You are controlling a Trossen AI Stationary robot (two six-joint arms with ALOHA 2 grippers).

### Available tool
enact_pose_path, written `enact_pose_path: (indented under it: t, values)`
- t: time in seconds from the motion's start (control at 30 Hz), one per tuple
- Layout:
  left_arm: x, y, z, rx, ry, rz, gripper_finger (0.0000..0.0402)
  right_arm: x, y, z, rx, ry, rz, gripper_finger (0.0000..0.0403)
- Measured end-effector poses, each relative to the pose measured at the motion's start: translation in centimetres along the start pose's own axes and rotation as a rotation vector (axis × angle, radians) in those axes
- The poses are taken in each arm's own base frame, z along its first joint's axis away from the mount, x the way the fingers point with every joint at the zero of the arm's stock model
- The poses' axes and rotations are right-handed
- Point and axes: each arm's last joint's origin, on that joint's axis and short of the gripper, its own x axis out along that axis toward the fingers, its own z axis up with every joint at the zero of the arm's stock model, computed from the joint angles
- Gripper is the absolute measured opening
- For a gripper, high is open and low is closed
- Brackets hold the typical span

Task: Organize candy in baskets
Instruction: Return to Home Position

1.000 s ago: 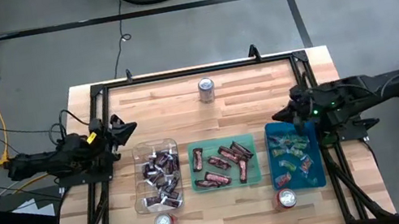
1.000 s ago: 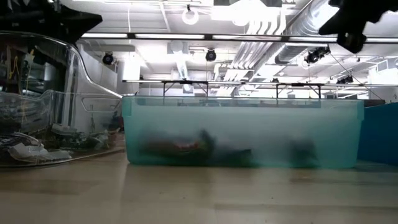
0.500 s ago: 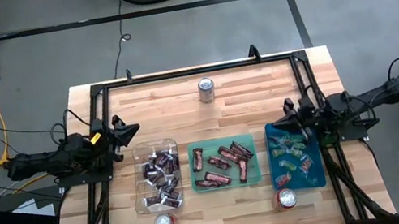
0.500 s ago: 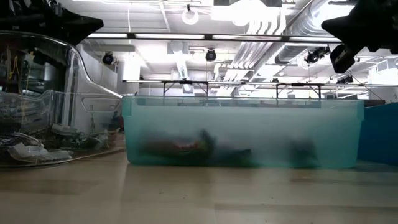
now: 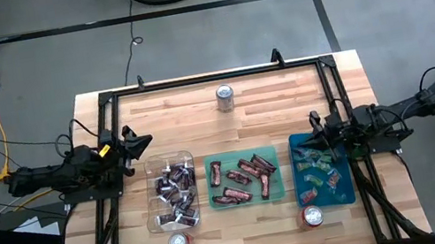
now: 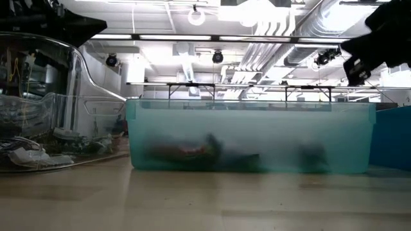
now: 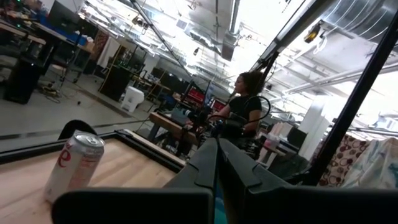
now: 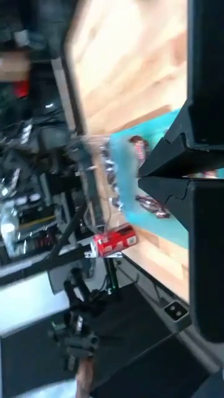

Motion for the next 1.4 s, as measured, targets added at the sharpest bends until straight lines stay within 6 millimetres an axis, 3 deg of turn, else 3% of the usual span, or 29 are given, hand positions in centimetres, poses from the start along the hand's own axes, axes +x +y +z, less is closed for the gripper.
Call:
enact_pose_path:
  t: [0.17, 0.33, 1.4]
  values:
    - [0.0, 0.0, 0.0, 0.002, 0.003, 0.002, 0.0, 0.0, -0.1, -0.3, 0.17, 0.032, -0.021, 0.0]
    - [0.0, 0.0, 0.0, 0.002, 0.002, 0.001, 0.0001, 0.0, -0.1, -0.3, 0.224, 0.031, -0.022, 0.0]
    - [-0.3, -0.4, -1.1, 0.003, 0.122, -0.043, 0.0001, 0.0, 0.2, -0.4, 0.225, 0.045, 0.008, 0.0]
